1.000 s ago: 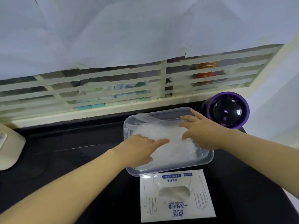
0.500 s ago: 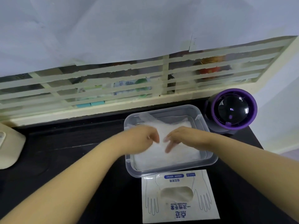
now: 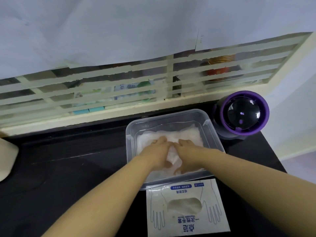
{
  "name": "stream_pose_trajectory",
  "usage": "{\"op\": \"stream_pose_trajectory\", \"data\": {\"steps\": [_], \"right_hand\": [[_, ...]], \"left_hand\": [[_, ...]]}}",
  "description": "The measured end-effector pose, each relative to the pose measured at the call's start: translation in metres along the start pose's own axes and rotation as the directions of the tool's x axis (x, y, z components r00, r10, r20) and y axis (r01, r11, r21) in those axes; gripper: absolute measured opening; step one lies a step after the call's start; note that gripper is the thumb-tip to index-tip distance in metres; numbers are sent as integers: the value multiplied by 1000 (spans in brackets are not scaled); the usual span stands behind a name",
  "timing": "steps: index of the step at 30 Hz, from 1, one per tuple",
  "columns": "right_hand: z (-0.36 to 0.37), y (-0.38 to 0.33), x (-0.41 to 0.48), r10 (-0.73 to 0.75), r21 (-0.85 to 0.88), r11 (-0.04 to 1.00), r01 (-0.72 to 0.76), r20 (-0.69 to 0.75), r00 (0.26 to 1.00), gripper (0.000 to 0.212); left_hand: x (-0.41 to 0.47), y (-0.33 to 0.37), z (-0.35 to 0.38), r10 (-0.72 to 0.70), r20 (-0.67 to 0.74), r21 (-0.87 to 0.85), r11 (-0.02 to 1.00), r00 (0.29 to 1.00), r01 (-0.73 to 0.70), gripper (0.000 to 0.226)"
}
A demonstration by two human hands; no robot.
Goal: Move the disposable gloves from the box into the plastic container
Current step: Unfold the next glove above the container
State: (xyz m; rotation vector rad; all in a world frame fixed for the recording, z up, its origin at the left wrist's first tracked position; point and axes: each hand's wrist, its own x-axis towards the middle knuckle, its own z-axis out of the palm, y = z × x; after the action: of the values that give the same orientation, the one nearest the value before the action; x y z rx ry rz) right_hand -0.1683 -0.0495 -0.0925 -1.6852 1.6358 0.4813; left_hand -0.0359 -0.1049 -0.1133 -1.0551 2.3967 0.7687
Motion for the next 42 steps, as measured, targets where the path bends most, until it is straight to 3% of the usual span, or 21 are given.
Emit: {"op": "stream_pose_trajectory", "data": {"steps": [3, 7, 10, 12, 14, 15, 17, 19, 22, 24, 26, 29, 32, 38, 42], "right_hand": [[9, 1, 13, 111, -81, 991, -109, 30, 993, 103], [8, 0, 12, 106, -97, 990, -107, -13, 994, 103], [-6, 1, -17, -28, -63, 998, 14, -219, 975, 84], [-12, 1, -49, -161, -73, 987, 144, -465, 871, 58], [-12, -1, -84, -313, -81, 938, 336, -616, 723, 34], [-9, -3, -101, -392, -107, 901, 421, -617, 683, 26], [4, -9, -122, -533, -205, 839, 503, -493, 688, 20], [27, -10, -120, -555, -279, 829, 484, -310, 772, 26], [62, -6, -95, -507, -411, 815, 407, -167, 846, 34], [81, -3, -78, -516, -424, 807, 411, -169, 840, 40], [94, -2, -63, -616, -544, 703, 458, -144, 775, 54], [102, -3, -51, -601, -591, 702, 397, -191, 776, 77], [106, -9, -51, -538, -571, 755, 322, -259, 802, 49], [105, -1, -67, -545, -441, 815, 375, -369, 753, 14], [83, -5, -97, -513, -297, 857, 420, -427, 745, 16]], "left_hand": [[3, -3, 4, -36, 69, 50, 998, 997, 32, 99], [4, 0, 3, -82, 97, 113, 991, 992, 71, 100], [-9, 2, -11, -39, 66, 96, 995, 997, 33, 85], [-29, 4, -21, 22, -28, 68, 997, 999, -20, 70], [-55, 6, -29, 108, -195, 71, 993, 975, -96, 55], [-67, 6, -30, 143, -280, 85, 989, 949, -124, 50], [-93, 5, -26, 210, -416, 136, 976, 885, -168, 42], [-112, 3, -19, 334, -494, 224, 941, 803, -254, 37], [-135, 3, 2, 522, -456, 362, 849, 721, -386, 31], [-142, 1, 24, 579, -364, 410, 803, 729, -433, 27], [-145, 0, 49, 571, -266, 402, 798, 777, -449, 38], [-139, -6, 73, 387, -142, 307, 892, 911, -331, 56], [-136, -6, 73, 275, -73, 294, 924, 959, -243, 80], [-132, -1, 70, 248, -38, 316, 922, 968, -223, 76], [-133, 3, 67, 226, -34, 335, 920, 974, -202, 76]]}}
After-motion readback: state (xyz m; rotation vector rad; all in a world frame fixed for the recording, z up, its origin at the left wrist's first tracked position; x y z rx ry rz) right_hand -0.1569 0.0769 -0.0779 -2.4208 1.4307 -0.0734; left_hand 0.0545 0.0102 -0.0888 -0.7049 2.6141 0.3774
